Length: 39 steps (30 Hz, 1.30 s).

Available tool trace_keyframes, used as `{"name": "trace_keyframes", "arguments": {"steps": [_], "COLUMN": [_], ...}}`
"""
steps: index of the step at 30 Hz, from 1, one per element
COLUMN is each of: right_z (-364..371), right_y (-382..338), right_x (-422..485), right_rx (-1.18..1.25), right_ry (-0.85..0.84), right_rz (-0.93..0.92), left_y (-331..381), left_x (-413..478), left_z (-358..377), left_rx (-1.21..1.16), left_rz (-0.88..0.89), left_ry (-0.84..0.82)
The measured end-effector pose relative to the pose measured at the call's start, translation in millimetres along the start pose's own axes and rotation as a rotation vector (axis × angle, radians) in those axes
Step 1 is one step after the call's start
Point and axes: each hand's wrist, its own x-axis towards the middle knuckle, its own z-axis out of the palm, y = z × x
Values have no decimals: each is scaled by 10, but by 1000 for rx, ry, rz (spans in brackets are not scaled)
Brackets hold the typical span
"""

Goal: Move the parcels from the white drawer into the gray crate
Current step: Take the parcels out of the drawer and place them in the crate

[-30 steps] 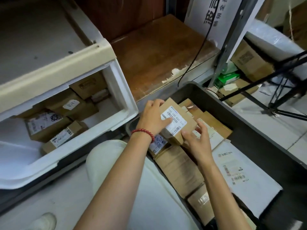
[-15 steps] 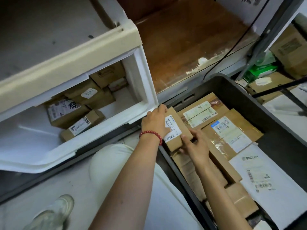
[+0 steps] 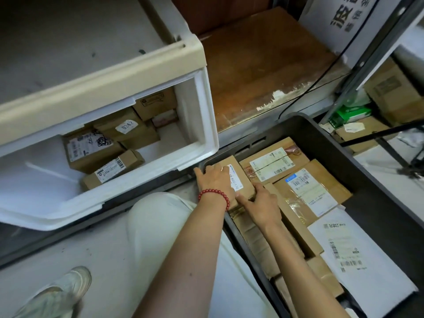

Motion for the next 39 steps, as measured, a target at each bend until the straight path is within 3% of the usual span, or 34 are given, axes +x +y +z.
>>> {"name": "trace_keyframes", "arguments": {"steps": [4,8,14,19,25,29,39], "right_z": [-114,-351,-592,-464,-98,338,1071], "right_y": [-138,-462,-1134,-1576,-2172,-2415,-2508], "right_x": [-102,-214,-401,-552,-685,-772,-215], "right_rx": [-242,-249,-189,-223,-428,-506,-563], "right_ry": [161,278,338,227,56,-82,-188], "right_rz": [-168,-309,-505,-655,-721,-785,-602], "left_y": [-53,-196,-713,-1372,-2232,-2503,-2796], "left_x": [-174,-327,-590,-923,-1416,-1517,-1088], "left_z": [-145,-497,-853,-685,-290,-61,400], "left_rx": [-31,-58,-139,-212,-248,-251,-288], "left_rz": [26,-12,-172,-309,-548,-599,-640], "left_ry": [125,347,460,464,384,340,299]}}
